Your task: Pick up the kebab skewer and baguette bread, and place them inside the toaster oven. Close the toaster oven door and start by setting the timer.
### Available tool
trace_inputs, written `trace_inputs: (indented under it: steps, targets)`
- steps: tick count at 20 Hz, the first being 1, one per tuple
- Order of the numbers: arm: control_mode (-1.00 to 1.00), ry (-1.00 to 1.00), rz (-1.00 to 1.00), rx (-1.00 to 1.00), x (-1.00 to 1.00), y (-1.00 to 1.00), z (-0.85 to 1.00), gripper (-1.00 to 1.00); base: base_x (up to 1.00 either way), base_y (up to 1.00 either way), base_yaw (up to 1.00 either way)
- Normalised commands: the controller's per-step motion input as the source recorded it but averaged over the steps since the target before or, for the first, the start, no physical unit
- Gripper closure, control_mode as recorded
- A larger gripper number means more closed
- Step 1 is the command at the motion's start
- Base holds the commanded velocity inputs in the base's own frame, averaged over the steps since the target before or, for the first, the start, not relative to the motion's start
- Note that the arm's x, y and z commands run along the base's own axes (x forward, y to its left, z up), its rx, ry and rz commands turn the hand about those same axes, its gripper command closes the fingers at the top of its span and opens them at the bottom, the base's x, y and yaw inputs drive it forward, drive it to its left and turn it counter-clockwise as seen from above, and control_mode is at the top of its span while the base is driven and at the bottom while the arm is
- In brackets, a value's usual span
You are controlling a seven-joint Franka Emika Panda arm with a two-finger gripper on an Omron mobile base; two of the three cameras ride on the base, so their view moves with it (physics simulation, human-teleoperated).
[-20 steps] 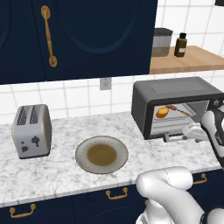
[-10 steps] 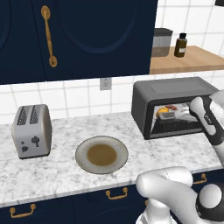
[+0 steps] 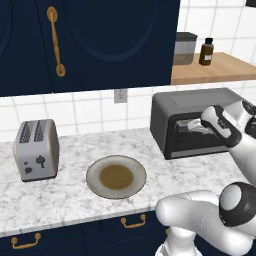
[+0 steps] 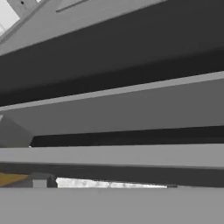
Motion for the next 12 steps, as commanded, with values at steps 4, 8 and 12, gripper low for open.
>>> trace_inputs:
  steps: [4,8,12]
  targets:
    - [-1.0,-0.01,0.0,0.0,0.7,-0.04,0.13,-1.0,0.0,0.0,0.0]
    - [-1.0,-0.01,0.0,0.0,0.2,0.0,0.0,-1.0,0.0,0.0,0.0]
    - [-1.0,-0.08,0.01,0.0,-0.64,0.0,0.0,-1.0,0.0,0.0,0.0]
